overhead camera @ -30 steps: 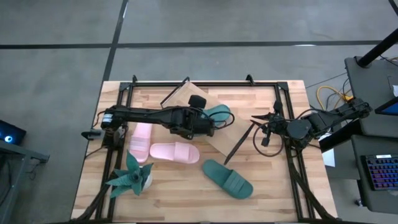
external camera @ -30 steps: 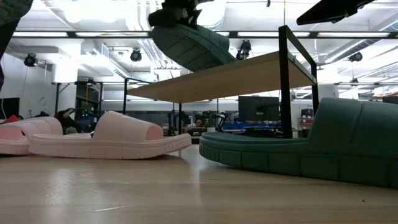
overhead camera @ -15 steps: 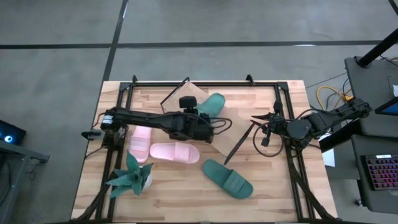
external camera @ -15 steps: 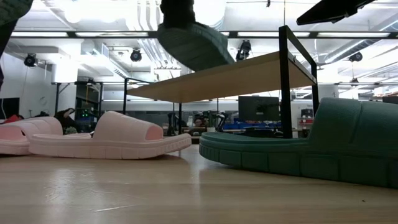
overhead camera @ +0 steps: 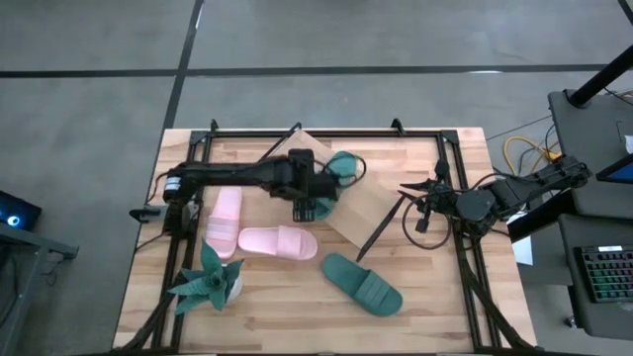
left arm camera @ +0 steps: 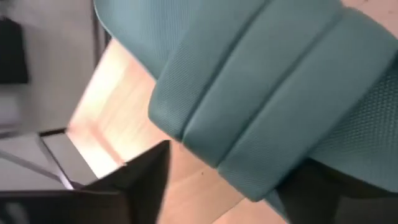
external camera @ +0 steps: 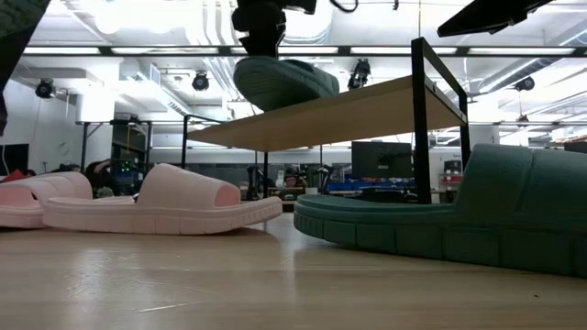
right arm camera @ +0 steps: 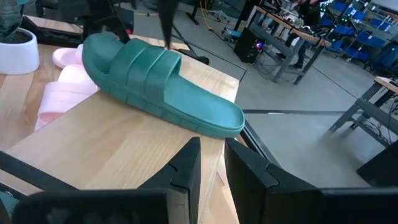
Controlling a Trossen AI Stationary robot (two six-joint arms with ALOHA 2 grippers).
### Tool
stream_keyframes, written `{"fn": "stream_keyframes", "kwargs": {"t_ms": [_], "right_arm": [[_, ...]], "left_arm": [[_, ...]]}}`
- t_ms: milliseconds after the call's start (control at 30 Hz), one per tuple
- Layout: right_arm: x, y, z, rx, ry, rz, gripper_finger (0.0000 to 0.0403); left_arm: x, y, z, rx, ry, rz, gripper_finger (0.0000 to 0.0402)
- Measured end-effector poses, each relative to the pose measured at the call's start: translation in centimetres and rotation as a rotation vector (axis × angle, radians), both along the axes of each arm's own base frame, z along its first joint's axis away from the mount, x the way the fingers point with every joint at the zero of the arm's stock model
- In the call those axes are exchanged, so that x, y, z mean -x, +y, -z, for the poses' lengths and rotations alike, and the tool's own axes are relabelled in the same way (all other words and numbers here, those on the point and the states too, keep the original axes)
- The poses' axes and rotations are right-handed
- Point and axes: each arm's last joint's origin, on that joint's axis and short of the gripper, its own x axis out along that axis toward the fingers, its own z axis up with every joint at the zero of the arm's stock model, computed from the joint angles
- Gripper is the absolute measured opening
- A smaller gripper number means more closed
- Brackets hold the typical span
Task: Pick and place slides into the shelf
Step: Put the right green slide on the shelf
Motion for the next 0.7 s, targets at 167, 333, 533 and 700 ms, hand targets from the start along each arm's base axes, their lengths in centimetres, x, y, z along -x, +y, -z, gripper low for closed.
{"fn": "stream_keyframes", "kwargs": {"t_ms": [167,333,533,700], "right_arm": [[0.0,0.0,0.0,0.001,0.001,-0.001,0.0063],[0.0,0.0,0.1,-0.001,0.002,0.000,0.0063],[0.0,0.0,0.3,-0.001,0.008,0.001,0.0063],[0.0,0.0,0.3,-0.004,0.006,0.002,0.0063]], "left_arm": [[0.2,0.7,-0.9,0.072,-0.015,0.024,0.0331],[0.3,0.6,-1.5,0.109,-0.017,0.089,0.0347],[1.1,0.1,-2.5,0.148,0.024,0.118,0.0347],[1.8,-0.2,-3.0,0.143,0.037,0.130,0.0347]]}}
